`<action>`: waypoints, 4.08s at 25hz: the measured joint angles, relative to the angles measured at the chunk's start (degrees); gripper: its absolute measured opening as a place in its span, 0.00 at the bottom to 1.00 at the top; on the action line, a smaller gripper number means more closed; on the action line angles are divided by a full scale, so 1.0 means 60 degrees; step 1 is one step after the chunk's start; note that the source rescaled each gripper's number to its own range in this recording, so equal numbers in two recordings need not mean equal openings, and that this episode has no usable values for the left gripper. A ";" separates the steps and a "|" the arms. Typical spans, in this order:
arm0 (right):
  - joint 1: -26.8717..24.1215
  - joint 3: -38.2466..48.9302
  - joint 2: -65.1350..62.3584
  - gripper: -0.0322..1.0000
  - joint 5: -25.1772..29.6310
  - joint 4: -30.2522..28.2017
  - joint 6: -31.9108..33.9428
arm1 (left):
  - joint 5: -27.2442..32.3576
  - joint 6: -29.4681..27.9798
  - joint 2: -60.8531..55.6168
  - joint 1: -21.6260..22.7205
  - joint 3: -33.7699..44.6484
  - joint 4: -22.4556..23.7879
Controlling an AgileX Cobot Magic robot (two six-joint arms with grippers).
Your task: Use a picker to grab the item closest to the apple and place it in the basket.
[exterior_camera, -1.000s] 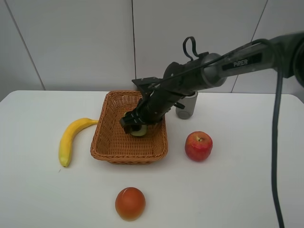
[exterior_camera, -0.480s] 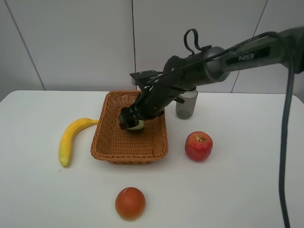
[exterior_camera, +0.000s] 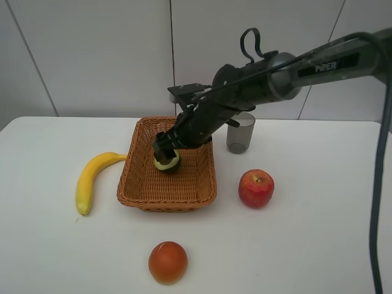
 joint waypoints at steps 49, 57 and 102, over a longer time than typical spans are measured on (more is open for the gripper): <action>0.0000 0.6084 -1.0756 1.00 0.4773 -0.3767 0.2726 | 0.0000 0.0000 0.0000 0.0000 0.0000 0.0000; 0.0000 0.8237 -1.4324 1.00 0.4771 -0.3223 0.2756 | 0.0000 0.0000 0.0000 0.0000 0.0000 0.0000; -0.3782 0.9580 -2.0637 1.00 0.5686 -0.2688 0.2575 | 0.0000 0.0000 0.0000 0.0000 0.0000 0.0000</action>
